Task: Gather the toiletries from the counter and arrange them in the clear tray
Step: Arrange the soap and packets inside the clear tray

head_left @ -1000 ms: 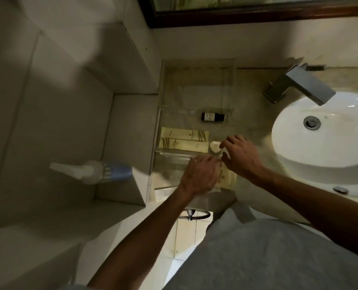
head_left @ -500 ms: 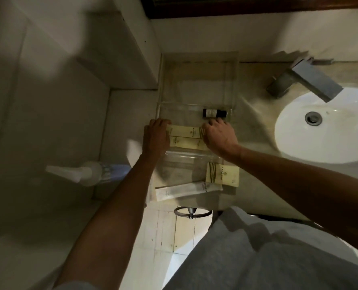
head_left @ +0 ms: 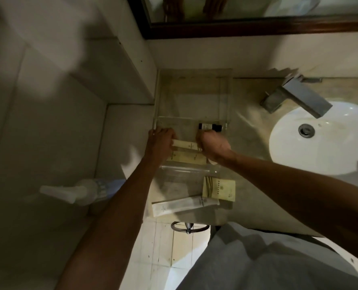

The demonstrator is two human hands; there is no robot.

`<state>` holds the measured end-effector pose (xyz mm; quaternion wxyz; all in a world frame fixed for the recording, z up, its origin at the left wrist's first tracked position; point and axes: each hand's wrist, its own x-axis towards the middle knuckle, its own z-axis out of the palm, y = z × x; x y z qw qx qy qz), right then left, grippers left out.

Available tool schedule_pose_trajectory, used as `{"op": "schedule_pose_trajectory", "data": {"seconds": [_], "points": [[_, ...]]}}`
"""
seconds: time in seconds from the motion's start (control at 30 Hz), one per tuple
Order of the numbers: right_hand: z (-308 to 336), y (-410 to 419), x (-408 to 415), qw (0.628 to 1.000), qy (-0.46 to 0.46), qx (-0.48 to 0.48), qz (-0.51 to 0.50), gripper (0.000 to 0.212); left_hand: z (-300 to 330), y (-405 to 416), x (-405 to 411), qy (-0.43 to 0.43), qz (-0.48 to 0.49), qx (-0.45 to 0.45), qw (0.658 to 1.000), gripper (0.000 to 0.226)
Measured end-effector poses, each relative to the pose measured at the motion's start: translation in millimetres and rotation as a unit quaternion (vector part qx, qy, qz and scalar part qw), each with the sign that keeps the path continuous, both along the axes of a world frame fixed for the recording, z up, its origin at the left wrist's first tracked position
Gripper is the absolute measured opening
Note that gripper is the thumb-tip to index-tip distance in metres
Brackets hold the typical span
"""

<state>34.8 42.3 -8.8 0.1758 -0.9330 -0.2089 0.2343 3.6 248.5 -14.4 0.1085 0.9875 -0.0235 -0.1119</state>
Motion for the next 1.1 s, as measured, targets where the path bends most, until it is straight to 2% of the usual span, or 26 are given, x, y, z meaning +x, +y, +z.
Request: {"op": "schedule_pose_trajectory", "data": {"seconds": [0.1, 0.27, 0.33, 0.43, 0.53, 0.57, 0.6, 0.67, 0.7, 0.73, 0.77, 0.83, 0.87, 0.9, 0.93, 0.97, 1.03, 1.1], "points": [[5.0, -11.4, 7.9, 1.000, -0.008, 0.029, 0.004, 0.017, 5.8, -5.2, 3.0, -0.016, 0.015, -0.067, 0.998, 0.023], [13.8, -27.5, 23.5, 0.999, -0.033, 0.024, 0.031, 0.017, 9.9, -21.4, 8.8, 0.049, -0.047, -0.062, 0.996, 0.018], [16.0, -35.9, 26.9, 0.997, -0.056, 0.004, 0.045, 0.020, 9.2, -30.6, 6.3, 0.089, -0.009, -0.082, 0.993, 0.013], [21.5, -55.2, 29.9, 0.986, -0.150, -0.021, 0.064, 0.037, 12.3, -43.2, -1.6, 0.099, 0.090, -0.141, 0.981, 0.017], [23.7, -74.2, 32.7, 0.976, -0.199, -0.051, 0.074, 0.045, 15.1, -52.1, -10.7, 0.109, 0.206, -0.197, 0.952, 0.019], [23.1, -79.4, 32.8, 0.974, -0.203, -0.066, 0.079, 0.045, 15.1, -54.8, -13.2, 0.108, 0.264, -0.236, 0.929, 0.020], [21.9, -83.9, 33.0, 0.972, -0.204, -0.080, 0.083, 0.045, 16.1, -58.2, -14.9, 0.115, 0.341, -0.301, 0.883, 0.021], [20.7, -90.5, 31.1, 0.971, -0.199, -0.099, 0.084, 0.044, 17.9, -63.3, -16.5, 0.165, 0.470, -0.459, 0.736, 0.027], [20.3, -93.2, 29.1, 0.972, -0.195, -0.104, 0.084, 0.044, 18.4, -64.4, -16.8, 0.197, 0.482, -0.491, 0.699, 0.030], [20.0, -95.4, 26.8, 0.972, -0.191, -0.108, 0.084, 0.044, 18.6, -65.3, -17.8, 0.220, 0.464, -0.482, 0.710, 0.033], [19.8, -97.4, 24.1, 0.973, -0.186, -0.112, 0.084, 0.045, 18.4, -64.8, -19.4, 0.224, 0.424, -0.438, 0.761, 0.036], [19.7, -99.3, 19.6, 0.973, -0.180, -0.120, 0.084, 0.047, 18.2, -55.8, -20.5, 0.144, 0.283, -0.233, 0.919, 0.037], [19.8, -99.7, 18.0, 0.973, -0.177, -0.124, 0.084, 0.048, 17.0, -50.0, -20.3, 0.075, 0.199, -0.125, 0.969, 0.031], [20.0, -100.1, 16.5, 0.973, -0.175, -0.128, 0.084, 0.049, 18.6, -44.1, -18.4, 0.016, 0.133, -0.058, 0.989, 0.024], [20.1, -100.7, 15.2, 0.972, -0.174, -0.132, 0.083, 0.050, 21.2, -38.6, -15.2, -0.017, 0.089, -0.020, 0.996, 0.023], [20.5, -101.1, 13.6, 0.972, -0.174, -0.134, 0.082, 0.050, 21.7, -32.3, -11.5, -0.022, 0.065, 0.013, 0.998, 0.032], [21.5, -101.9, 10.3, 0.973, -0.173, -0.134, 0.078, 0.050, 18.8, -22.7, -2.5, 0.023, 0.039, 0.090, 0.995, 0.055], [22.0, -101.6, 7.3, 0.973, -0.171, -0.134, 0.073, 0.049, 10.9, -16.2, 1.9, 0.082, 0.018, 0.143, 0.986, 0.064]]}}
